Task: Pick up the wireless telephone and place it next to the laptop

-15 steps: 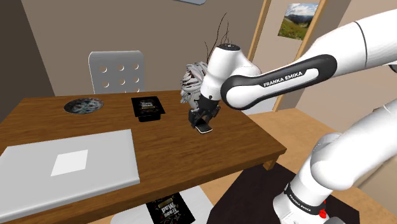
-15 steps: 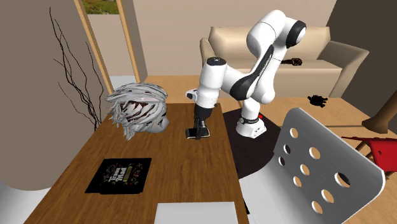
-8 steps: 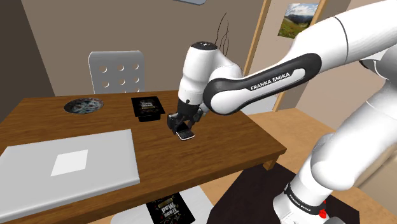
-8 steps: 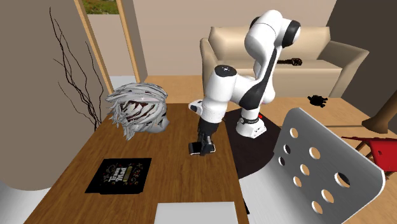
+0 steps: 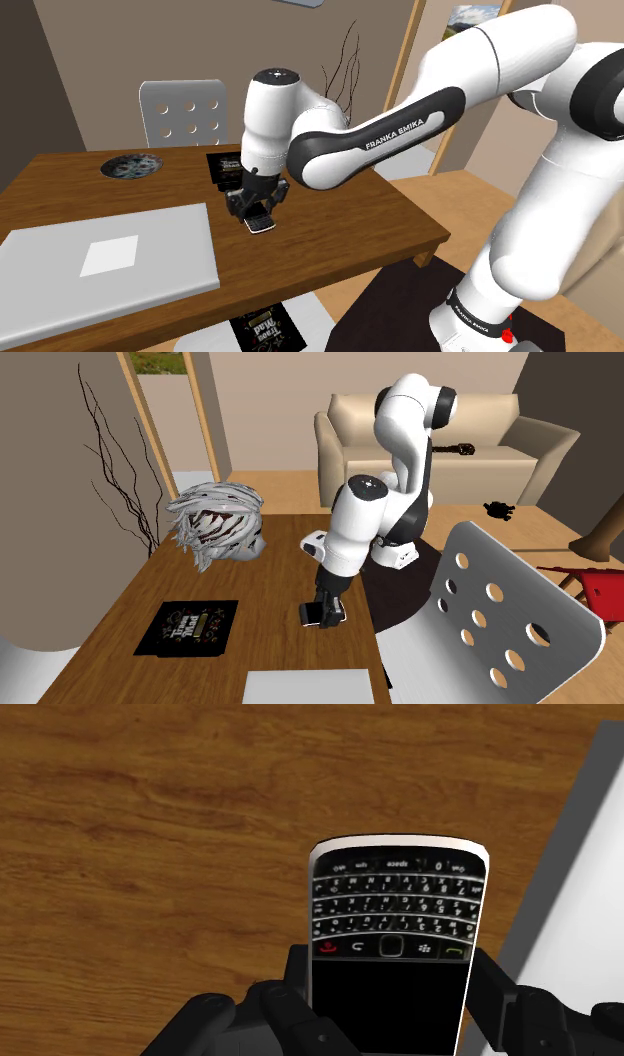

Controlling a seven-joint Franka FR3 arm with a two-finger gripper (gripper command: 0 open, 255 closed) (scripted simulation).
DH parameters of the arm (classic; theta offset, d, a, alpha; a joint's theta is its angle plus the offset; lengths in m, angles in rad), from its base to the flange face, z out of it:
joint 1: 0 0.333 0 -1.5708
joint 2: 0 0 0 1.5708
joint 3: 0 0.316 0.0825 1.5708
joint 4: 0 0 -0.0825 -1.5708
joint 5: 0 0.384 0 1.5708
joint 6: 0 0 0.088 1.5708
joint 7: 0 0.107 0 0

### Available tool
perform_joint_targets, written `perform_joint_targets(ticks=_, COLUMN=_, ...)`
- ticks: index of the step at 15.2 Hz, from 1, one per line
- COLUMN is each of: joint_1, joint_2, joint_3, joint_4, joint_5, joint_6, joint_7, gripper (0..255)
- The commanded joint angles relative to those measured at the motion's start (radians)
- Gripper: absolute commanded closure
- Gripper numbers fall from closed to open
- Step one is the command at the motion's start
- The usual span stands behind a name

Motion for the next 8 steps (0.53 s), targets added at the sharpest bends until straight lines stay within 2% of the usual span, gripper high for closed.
perform_joint_targets(ticks=1, joint_1=0.004, joint_2=0.019, joint_3=0.001, joint_4=-0.007, joint_5=-0.019, joint_6=0.02, joint_7=0.021, gripper=255)
perform_joint_targets(ticks=8, joint_1=0.012, joint_2=0.075, joint_3=-0.008, joint_4=-0.046, joint_5=-0.082, joint_6=0.097, joint_7=0.074, gripper=255)
